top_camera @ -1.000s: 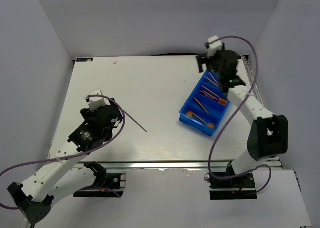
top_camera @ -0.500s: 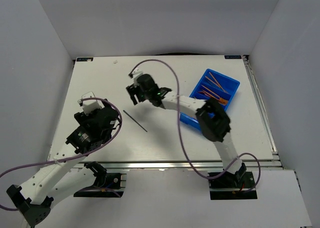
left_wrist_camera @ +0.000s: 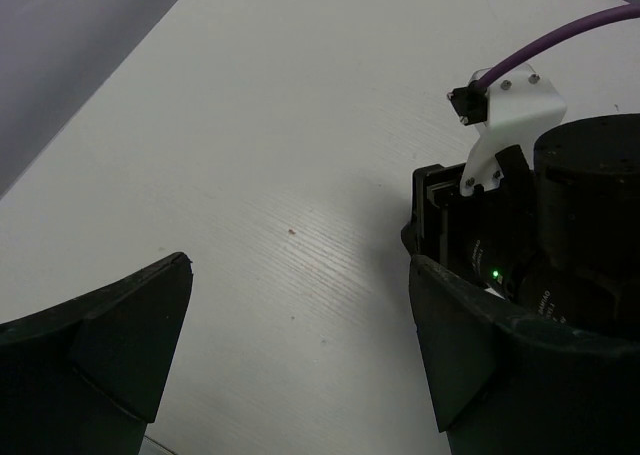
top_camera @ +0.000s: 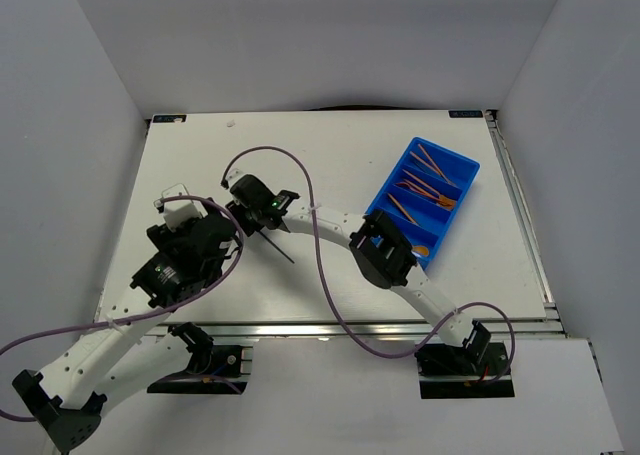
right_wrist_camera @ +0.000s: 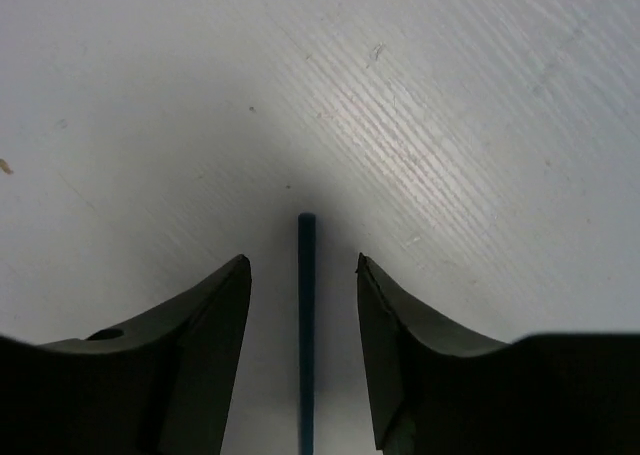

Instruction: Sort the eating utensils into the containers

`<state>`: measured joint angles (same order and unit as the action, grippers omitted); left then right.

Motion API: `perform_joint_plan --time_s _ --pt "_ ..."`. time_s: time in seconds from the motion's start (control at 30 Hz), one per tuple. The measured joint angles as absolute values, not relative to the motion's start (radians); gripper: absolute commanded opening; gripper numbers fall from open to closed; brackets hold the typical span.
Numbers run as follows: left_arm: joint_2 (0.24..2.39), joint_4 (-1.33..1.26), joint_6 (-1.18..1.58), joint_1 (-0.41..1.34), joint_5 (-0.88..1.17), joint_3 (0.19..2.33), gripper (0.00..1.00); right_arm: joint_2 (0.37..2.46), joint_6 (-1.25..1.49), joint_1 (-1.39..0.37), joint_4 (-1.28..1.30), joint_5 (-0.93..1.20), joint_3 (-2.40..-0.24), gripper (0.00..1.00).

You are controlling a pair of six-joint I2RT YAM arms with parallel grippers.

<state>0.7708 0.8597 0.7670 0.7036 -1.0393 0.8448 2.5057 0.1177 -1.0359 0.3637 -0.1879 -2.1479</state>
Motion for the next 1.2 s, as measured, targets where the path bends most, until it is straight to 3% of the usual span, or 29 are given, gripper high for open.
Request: perform_joint_plan --time_s 0.1,0.2,0.27,0.3,0.5,0.73,0.83,1.0,1.2 --pt "0.771 0.859 0.767 0.704 -1.038 0.845 0.98 2.552 0.128 -1.032 0.376 -0.197 -2.201 0.45" --pt "0.769 0.856 0.763 0.704 -1.036 0.845 0.98 2.567 0.129 -1.029 0.389 -0.194 -2.228 0.33" --pt "0.767 0.853 0.76 0.704 -1.035 0.845 0.98 2.568 0.126 -1.028 0.395 -0.188 -2.232 0.07" --pt "0.766 0.852 0.76 0.704 -1.035 0.845 0.98 2.568 0.125 -1.027 0.402 -0.185 -2.235 0.0" --pt "0.762 0.853 0.759 0.704 -1.033 0.845 0.98 2.492 0.117 -1.026 0.382 -0.15 -2.121 0.0" --pt "0.751 0.852 0.759 0.704 -1.032 0.845 0.98 2.087 0.062 -0.968 0.259 0.144 -1.747 0.0" --pt "0.74 0.852 0.759 0.704 -1.031 0.845 0.98 1.877 0.052 -0.852 0.097 0.298 -1.671 0.0" --pt "0.723 0.849 0.756 0.704 -1.024 0.845 0.98 1.604 -0.094 -0.508 -0.138 0.425 -1.53 0.0" --pt "0.726 0.83 0.743 0.704 -1.002 0.844 0.98 1.678 -0.353 -0.259 -0.154 0.48 -1.501 0.0"
